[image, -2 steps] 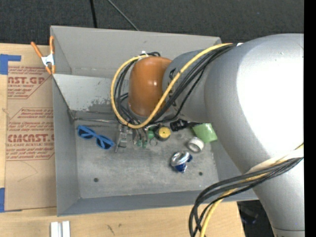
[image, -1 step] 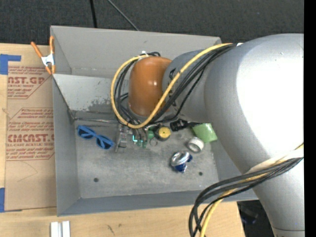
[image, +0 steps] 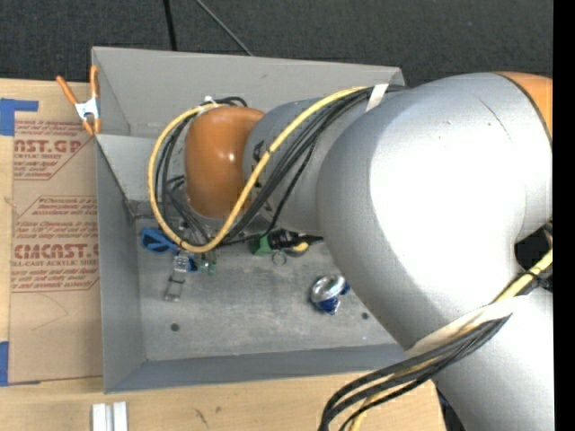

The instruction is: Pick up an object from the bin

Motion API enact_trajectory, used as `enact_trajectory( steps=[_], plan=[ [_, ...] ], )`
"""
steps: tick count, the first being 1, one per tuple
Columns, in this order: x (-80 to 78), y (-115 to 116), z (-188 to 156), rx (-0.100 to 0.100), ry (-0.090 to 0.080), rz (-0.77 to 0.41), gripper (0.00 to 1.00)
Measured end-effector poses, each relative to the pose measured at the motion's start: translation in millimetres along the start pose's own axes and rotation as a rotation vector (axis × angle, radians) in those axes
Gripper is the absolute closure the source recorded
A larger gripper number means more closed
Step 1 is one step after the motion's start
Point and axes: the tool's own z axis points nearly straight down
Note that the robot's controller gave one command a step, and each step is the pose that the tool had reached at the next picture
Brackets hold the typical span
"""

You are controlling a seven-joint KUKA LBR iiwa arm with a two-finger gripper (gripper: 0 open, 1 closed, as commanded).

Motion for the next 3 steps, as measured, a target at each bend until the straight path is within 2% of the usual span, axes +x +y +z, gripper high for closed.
enact_trajectory(
  steps=[1, 2, 3],
  plan=[
    [-1.6, -3, 0, 0.003, 0.000, 0.003, 1.00],
    [4.8, -6, 0, 0.004, 0.000, -0.026, 1.00],
    [37.4, 24, 1, 0.004, 0.001, -0.112, 1.00]
  ],
)
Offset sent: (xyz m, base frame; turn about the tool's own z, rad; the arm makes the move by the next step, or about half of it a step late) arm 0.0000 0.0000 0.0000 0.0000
